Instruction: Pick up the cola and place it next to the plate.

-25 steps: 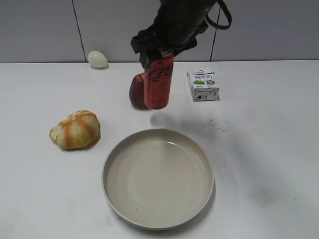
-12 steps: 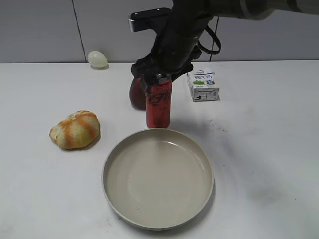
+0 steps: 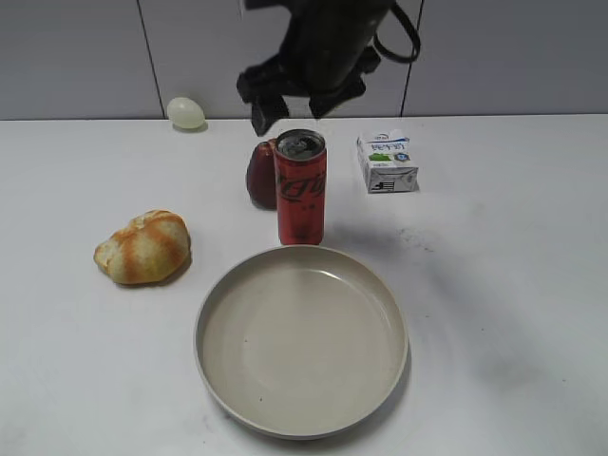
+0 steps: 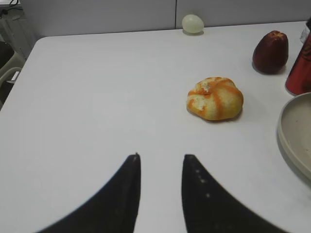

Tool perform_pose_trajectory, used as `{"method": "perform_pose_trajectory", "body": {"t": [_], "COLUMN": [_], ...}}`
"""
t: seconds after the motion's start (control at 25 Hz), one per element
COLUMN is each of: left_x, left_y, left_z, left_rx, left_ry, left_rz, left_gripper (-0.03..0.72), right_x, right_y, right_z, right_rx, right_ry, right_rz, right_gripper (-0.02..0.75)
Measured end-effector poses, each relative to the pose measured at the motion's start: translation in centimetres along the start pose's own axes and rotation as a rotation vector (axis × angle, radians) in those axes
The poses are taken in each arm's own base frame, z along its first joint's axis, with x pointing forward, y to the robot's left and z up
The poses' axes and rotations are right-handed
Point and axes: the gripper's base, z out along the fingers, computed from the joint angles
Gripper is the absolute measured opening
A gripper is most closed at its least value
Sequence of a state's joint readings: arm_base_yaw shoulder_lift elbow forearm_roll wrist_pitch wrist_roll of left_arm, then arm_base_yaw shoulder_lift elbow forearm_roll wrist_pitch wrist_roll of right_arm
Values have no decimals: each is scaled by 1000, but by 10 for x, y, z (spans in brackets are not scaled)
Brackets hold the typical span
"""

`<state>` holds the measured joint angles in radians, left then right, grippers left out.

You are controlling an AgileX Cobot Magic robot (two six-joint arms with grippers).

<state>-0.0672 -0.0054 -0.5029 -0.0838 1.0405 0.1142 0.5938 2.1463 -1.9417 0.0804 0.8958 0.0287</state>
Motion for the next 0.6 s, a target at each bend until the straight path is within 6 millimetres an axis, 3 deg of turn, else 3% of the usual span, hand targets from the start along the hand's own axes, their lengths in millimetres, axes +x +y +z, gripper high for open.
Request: {"method": "perform_pose_trajectory", "body": {"t": [0.12,0.24,0.4,0.6], "left_x": [0,0,0,0], "left_y": [0,0,0,0], "left_z": [0,0,0,0], "left_rx": [0,0,0,0], "left_ry": [0,0,0,0], "left_rz": [0,0,0,0], "left_gripper": [231,231,231,231], "right_x": [-18,-25,-18,-8], "right_y": [-10,-38,-94,-154], "right_z": [-21,-36,-52,-97], "right_rx": [3,31,143,257], "right_ry": [-63,-79,-38,-81], "right_rz": [31,92,164,270], "right_gripper": [659,659,653,645]}}
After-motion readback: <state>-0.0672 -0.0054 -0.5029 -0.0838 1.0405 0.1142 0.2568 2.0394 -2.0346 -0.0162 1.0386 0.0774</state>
